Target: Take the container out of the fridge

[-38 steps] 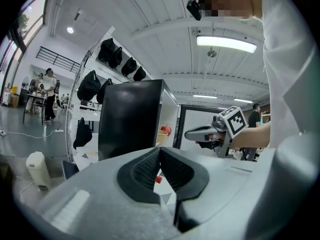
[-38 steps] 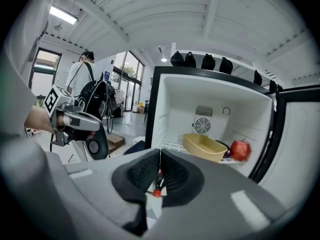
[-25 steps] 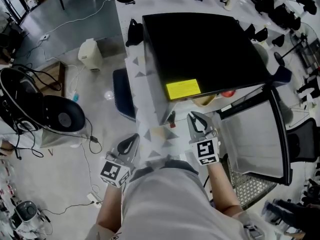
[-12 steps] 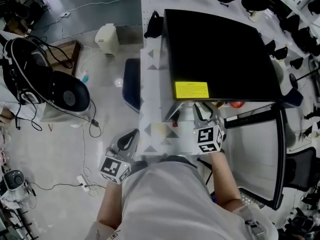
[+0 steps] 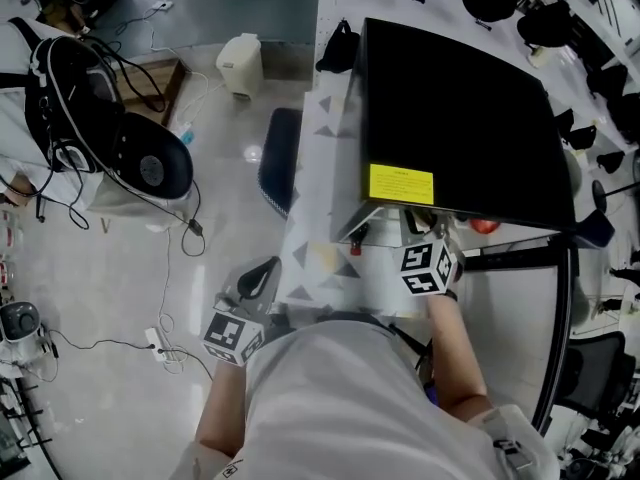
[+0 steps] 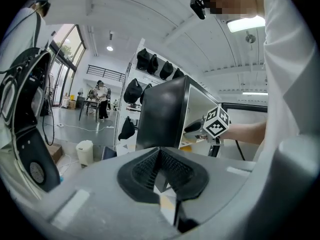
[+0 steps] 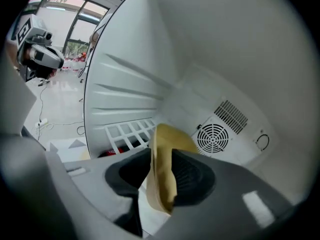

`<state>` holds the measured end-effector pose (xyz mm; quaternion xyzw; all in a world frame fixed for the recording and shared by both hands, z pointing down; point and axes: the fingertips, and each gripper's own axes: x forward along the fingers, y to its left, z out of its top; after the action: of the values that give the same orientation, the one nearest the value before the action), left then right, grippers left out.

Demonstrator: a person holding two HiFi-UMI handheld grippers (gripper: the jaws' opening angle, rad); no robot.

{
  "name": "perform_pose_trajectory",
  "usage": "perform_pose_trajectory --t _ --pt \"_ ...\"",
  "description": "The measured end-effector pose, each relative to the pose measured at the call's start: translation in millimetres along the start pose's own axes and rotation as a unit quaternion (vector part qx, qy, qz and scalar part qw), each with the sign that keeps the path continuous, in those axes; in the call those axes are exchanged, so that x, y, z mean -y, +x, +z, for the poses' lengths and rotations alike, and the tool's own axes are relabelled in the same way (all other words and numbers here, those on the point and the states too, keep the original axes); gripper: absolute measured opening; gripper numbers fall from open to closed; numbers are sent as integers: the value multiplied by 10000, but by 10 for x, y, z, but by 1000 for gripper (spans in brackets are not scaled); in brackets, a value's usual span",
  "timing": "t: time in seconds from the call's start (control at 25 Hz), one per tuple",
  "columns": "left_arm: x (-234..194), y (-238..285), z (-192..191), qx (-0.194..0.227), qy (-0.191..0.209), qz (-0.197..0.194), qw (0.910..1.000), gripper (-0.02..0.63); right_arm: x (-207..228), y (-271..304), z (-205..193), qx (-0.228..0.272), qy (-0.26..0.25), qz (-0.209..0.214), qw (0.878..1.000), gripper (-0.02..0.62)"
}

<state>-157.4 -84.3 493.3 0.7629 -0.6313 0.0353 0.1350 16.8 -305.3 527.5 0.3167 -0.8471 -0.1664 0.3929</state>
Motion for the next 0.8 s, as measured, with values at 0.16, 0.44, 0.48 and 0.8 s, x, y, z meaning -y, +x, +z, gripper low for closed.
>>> perform_pose_trajectory --t 0.16,0.44,0.48,0.8 --pt "-10 -24 -50 -43 -34 73 10000 8 -38 62 -48 -187 -380 16 9991 122" --pt "-38 -53 -61 -46 -63 37 10000 8 -99 112 -83 -374 -829 29 9959 108" --pt "-42 -56 -58 -45 -61 8 10000 8 -100 111 -86 -392 -851 26 9956 105" --pt "-101 -63 -45 -13 -61 -206 9998 8 -124 10 -93 -421 -409 60 9983 26"
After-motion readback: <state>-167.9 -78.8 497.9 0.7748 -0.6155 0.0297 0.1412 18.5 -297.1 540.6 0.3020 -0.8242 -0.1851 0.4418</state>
